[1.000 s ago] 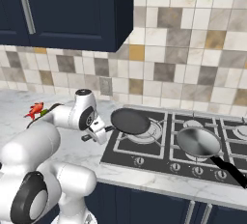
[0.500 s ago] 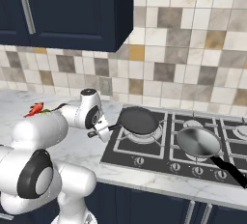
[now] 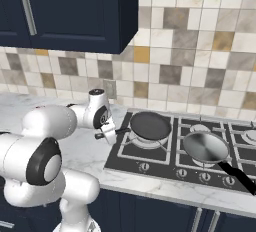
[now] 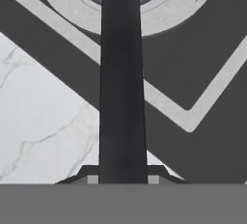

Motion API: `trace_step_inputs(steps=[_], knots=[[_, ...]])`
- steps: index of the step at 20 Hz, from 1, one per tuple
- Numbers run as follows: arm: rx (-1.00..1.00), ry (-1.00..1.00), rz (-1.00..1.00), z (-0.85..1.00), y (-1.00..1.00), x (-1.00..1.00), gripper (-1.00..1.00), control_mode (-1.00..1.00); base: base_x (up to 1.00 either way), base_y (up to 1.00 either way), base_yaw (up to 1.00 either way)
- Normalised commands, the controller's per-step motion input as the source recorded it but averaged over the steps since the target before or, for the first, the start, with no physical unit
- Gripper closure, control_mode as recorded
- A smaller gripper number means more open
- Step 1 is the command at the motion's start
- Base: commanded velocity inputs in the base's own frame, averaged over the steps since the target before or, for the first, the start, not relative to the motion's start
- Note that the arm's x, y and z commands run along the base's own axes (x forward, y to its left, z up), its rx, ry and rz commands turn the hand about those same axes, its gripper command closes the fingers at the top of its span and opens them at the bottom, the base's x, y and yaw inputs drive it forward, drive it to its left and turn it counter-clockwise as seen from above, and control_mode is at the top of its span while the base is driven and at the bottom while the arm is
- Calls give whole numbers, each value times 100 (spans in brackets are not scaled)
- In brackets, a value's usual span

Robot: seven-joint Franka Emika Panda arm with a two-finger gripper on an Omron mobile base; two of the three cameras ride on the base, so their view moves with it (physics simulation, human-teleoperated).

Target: Place both pans onto different burners. Then place the lime and the fish on different pans.

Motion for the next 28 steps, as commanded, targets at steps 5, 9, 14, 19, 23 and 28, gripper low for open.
trace_step_inputs(steps=[5, 9, 14, 19, 23, 28], knots=[[0, 0, -3, -17, 0, 0, 100, -100, 0, 0, 0], [0, 0, 0, -17, 9, 0, 100, -100, 0, 0, 0], [0, 0, 0, -11, 6, 0, -100, -100, 0, 0, 0], [0, 0, 0, 0, 0, 0, -100, -100, 0, 0, 0], [0, -1, 0, 6, 0, 0, -100, -100, 0, 0, 0], [0, 0, 0, 52, 0, -10, -100, -100, 0, 0, 0]])
